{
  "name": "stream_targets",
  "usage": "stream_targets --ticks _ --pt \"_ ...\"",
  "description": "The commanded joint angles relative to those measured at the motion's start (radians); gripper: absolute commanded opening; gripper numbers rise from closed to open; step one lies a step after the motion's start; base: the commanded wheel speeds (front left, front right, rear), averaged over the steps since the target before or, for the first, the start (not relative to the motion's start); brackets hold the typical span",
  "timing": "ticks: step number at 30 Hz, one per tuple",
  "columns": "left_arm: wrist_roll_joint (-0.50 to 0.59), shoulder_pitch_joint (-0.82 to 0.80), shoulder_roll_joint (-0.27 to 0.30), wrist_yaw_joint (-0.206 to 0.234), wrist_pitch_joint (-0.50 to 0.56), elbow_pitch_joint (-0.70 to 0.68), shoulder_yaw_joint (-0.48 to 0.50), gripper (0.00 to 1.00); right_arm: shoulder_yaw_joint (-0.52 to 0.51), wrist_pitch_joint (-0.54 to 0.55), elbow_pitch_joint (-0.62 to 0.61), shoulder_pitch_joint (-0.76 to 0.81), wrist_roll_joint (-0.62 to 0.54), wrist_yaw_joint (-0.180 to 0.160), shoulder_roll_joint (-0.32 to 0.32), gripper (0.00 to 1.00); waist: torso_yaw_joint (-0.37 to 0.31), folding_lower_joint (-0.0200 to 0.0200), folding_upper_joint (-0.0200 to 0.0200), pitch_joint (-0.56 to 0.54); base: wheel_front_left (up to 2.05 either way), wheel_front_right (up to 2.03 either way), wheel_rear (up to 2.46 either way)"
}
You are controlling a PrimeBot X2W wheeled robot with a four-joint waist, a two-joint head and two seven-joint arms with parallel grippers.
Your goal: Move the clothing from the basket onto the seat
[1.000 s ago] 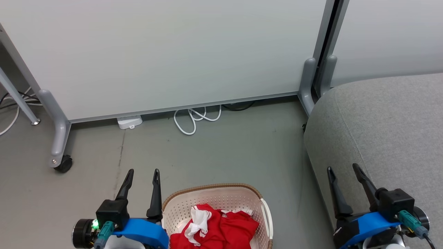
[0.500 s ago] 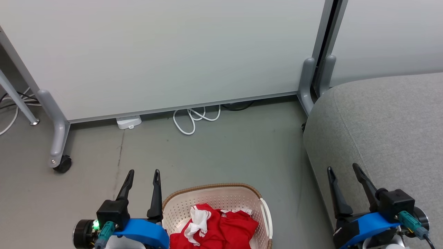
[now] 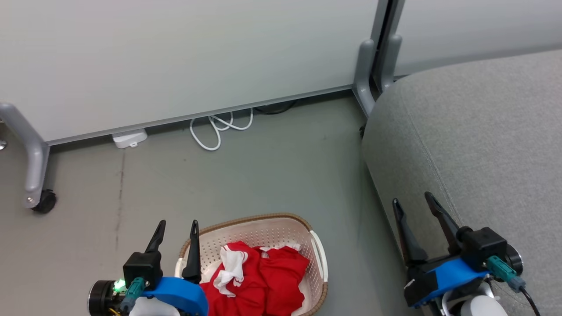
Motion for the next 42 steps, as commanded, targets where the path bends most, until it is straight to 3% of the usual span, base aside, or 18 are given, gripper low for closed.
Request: stream_targets --ticks 1,11,22,32,42 --pt "0.003 -0.023 0.009 0.005 -0.003 0.02 0.004 1.0 0.018 -0.008 -0.003 -0.02 0.005 0.0 -0.004 1.0 -0.053 0.0 0.0 0.05 0.0 0.0 0.0" --pt "0.002 -0.125 0.053 0.003 0.003 0.173 0.016 1.0 0.159 -0.039 -0.006 -0.129 0.04 0.0 -0.003 1.0 -0.225 0.0 0.0 0.232 0.0 0.0 0.0" --pt "-0.003 -0.268 0.133 0.005 0.061 0.354 0.031 1.0 0.25 -0.08 -0.011 -0.255 0.1 0.0 -0.002 1.0 -0.346 0.0 0.0 0.451 0.0 0.0 0.0" --pt "-0.042 -0.353 0.188 0.028 0.119 0.453 0.072 1.0 0.276 -0.091 -0.04 -0.307 0.161 0.0 -0.002 1.0 -0.395 0.0 0.0 0.601 0.0 0.0 0.0" --pt "-0.063 -0.391 0.24 0.058 0.152 0.491 0.098 1.0 0.294 -0.091 -0.083 -0.299 0.206 0.0 -0.002 1.0 -0.429 0.0 0.0 0.683 0.0 0.0 0.0"
